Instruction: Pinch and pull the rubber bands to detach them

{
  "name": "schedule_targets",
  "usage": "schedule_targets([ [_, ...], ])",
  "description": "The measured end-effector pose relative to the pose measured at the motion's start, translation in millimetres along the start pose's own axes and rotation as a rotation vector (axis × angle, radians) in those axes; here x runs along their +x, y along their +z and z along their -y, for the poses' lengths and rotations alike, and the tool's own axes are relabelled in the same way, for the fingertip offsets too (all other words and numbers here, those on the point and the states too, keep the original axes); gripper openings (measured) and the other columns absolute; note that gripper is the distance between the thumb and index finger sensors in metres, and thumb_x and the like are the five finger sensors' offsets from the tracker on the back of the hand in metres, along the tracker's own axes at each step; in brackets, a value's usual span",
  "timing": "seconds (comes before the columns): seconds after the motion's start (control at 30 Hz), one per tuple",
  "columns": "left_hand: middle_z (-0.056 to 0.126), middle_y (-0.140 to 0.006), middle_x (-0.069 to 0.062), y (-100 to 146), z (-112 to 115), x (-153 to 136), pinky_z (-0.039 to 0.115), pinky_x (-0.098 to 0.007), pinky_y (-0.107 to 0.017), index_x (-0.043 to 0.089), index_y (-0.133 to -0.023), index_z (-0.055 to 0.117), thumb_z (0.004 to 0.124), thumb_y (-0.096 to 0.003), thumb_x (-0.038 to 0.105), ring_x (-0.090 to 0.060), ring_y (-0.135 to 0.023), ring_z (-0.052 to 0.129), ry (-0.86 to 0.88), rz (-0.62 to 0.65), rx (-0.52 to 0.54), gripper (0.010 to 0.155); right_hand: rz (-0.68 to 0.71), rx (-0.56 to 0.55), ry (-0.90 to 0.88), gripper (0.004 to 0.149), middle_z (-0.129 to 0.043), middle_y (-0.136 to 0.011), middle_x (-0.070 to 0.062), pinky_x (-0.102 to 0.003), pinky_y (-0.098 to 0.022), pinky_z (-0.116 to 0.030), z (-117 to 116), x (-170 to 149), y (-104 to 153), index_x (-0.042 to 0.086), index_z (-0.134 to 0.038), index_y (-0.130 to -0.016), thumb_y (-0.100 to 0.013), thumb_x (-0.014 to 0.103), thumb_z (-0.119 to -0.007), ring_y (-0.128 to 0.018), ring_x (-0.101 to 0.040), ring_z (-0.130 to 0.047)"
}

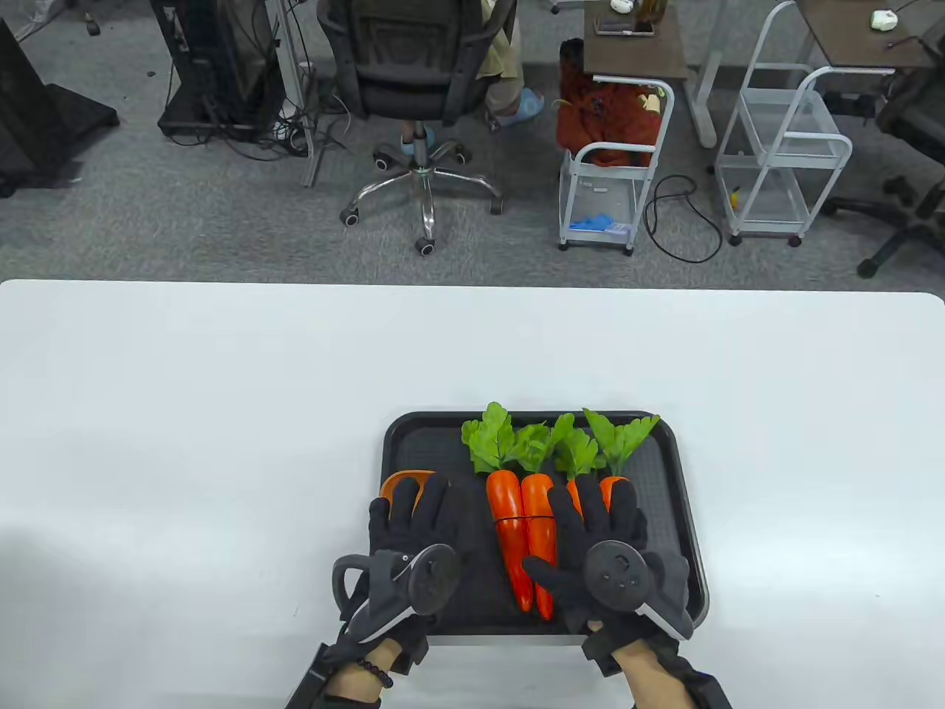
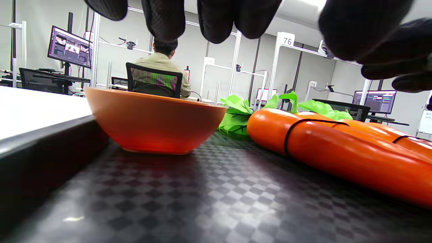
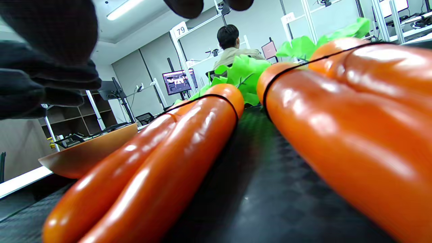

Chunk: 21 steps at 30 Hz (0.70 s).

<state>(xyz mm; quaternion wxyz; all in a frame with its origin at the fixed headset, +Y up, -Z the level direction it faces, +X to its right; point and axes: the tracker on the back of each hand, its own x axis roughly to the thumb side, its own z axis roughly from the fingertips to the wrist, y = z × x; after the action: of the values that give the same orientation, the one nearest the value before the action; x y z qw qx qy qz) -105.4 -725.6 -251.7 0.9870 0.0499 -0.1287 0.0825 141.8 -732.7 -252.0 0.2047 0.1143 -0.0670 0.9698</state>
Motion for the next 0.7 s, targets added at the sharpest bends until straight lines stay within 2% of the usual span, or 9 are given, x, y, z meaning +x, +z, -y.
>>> schedule_targets([
  [0.17, 0.05, -0.129, -0.007, 1.6, -1.2, -1.1, 0.048, -0.072, -0.075, 0.029, -0.114, 0.05, 0.067, -0.0476, 0.066, -0.049, -0.115, 0.055, 0.0, -0.006, 0.002, 0.078, 0.018, -0.007, -0.013, 0.087, -0.039, -0.115, -0.02, -0.074, -0.065, -0.044, 1.4, 5.3, 0.6, 0.021, -0.049, -0.111, -0.043, 0.064, -0.084, -0.096, -0.069, -0.03],
  [0.3, 0.051, -0.129, -0.007, 1.6, -2.4, -3.0, 0.048, -0.072, -0.075, 0.028, -0.114, 0.051, 0.067, -0.0478, 0.066, -0.049, -0.114, 0.056, 0.022, -0.009, -0.001, 0.077, 0.032, 0.024, 0.05, 0.086, -0.045, -0.114, -0.021, -0.068, -0.064, -0.058, -1.1, 20.0, -5.8, 0.02, -0.051, -0.11, -0.044, 0.062, -0.086, -0.097, -0.066, -0.046],
  [0.47, 0.052, -0.129, -0.008, 3.1, -5.7, -5.8, 0.049, -0.072, -0.075, 0.028, -0.113, 0.052, 0.067, -0.0479, 0.065, -0.049, -0.114, 0.058, 0.027, -0.011, 0.006, 0.077, -0.024, 0.101, 0.101, 0.086, -0.047, -0.113, -0.022, -0.064, -0.06, -0.067, -10.6, 36.2, -19.7, 0.018, -0.051, -0.11, -0.044, 0.062, -0.086, -0.093, -0.065, -0.056],
  [0.7, 0.053, -0.128, -0.008, 4.9, -12.4, -13.9, 0.049, -0.072, -0.074, 0.027, -0.113, 0.053, 0.067, -0.0483, 0.064, -0.05, -0.113, 0.059, 0.048, -0.022, 0.018, 0.076, -0.098, 0.154, 0.182, 0.084, -0.046, -0.113, -0.023, -0.062, -0.056, -0.073, -26.8, 55.6, -37.9, 0.02, -0.051, -0.11, -0.045, 0.06, -0.086, -0.091, -0.065, -0.06],
])
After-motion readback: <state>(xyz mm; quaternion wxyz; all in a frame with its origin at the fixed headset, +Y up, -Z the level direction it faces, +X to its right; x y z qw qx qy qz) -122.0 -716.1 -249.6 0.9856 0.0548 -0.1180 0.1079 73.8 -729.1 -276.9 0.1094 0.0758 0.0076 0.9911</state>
